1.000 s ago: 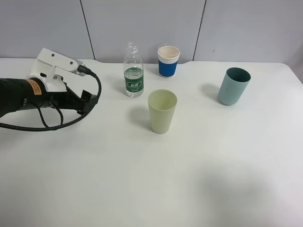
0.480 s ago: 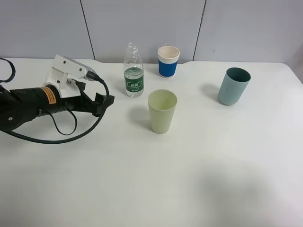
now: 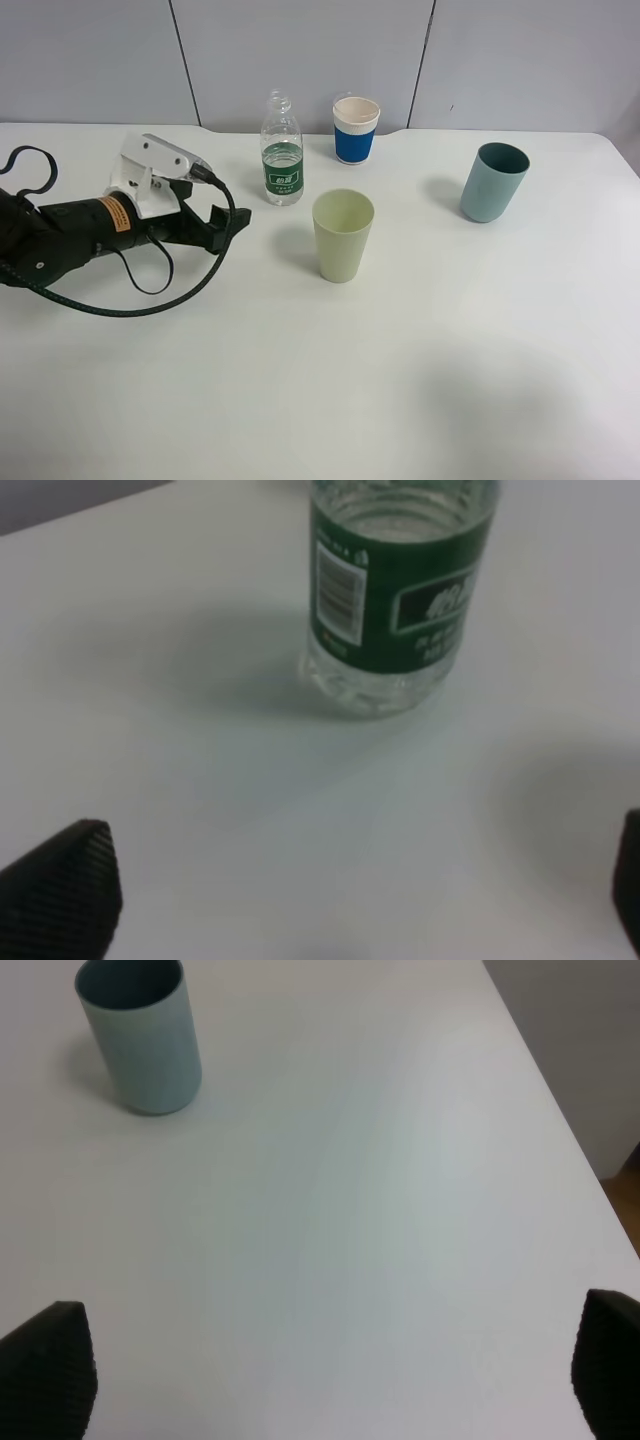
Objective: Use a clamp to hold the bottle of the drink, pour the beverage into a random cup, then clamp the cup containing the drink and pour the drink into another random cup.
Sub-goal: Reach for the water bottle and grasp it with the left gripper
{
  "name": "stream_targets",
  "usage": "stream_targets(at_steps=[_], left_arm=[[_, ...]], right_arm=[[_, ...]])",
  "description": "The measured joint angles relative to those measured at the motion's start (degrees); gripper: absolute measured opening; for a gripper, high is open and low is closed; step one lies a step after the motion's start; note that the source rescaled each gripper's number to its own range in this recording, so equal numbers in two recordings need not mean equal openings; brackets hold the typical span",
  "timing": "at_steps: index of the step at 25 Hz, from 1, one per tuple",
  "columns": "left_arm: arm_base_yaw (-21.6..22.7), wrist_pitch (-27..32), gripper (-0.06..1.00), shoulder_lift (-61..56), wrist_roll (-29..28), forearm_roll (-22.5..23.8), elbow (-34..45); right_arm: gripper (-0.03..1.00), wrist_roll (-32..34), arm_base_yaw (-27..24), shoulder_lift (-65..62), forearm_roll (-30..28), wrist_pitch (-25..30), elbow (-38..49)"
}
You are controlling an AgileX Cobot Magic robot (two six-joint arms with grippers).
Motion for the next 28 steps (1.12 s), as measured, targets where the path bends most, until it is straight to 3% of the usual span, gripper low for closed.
stream_targets(at_steps=[10, 28], left_arm=[[0.0, -9.4, 1.00, 4.2, 2.3, 2.2, -0.5], [0.0, -10.1, 1.00, 12.9, 2.3, 2.2, -11.5]], right_arm=[[1.00, 0.0, 0.0, 0.0, 0.0, 0.0, 0.0], [1.00, 0.0, 0.0, 0.0, 0.0, 0.0, 0.0]])
